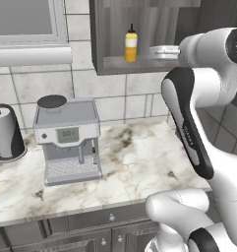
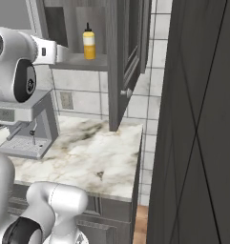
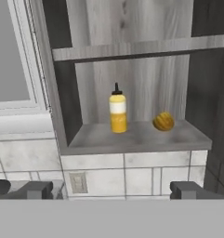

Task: The dining table condiment station is running low on mustard. Refill the condiment station by opening the cabinet and taking the mustard from the cabinet and placing it on the dining table.

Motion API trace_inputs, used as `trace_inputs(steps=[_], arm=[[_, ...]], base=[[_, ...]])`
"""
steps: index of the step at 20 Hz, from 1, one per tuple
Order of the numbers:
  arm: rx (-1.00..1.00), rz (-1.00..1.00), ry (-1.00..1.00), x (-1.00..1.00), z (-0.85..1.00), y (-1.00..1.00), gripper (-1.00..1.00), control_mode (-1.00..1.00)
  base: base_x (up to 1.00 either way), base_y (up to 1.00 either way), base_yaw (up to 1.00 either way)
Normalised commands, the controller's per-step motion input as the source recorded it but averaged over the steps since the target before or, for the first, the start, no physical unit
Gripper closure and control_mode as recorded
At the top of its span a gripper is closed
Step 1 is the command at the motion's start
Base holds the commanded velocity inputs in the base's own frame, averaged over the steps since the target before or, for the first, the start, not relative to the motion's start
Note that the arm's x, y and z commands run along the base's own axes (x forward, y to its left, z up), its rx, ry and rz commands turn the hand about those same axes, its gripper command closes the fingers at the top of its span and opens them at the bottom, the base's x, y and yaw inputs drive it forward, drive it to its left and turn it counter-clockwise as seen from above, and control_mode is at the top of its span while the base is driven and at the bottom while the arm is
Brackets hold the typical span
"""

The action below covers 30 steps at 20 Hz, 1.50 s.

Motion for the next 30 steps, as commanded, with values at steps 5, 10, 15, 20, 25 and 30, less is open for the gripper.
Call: trace_inputs(steps=[5, 10, 15, 20, 25, 30], arm=[[0.00, 0.00, 0.12, 0.30, 0.00, -0.22, -1.00, -1.00], [0.00, 0.01, 0.12, 0.38, 0.00, -0.04, -1.00, -1.00], [0.00, 0.03, 0.05, 0.35, 0.00, 0.00, -1.00, -1.00], [0.00, 0.04, 0.00, 0.35, -0.08, 0.00, -1.00, -1.00], [0.00, 0.05, -0.01, 0.30, -0.17, 0.00, -1.00, -1.00], [0.00, 0.04, 0.00, 0.35, -0.08, 0.00, -1.00, -1.00]], base=[[0.00, 0.00, 0.00], [0.00, 0.00, 0.00], [0.00, 0.00, 0.00], [0.00, 0.00, 0.00], [0.00, 0.00, 0.00], [0.00, 0.00, 0.00]])
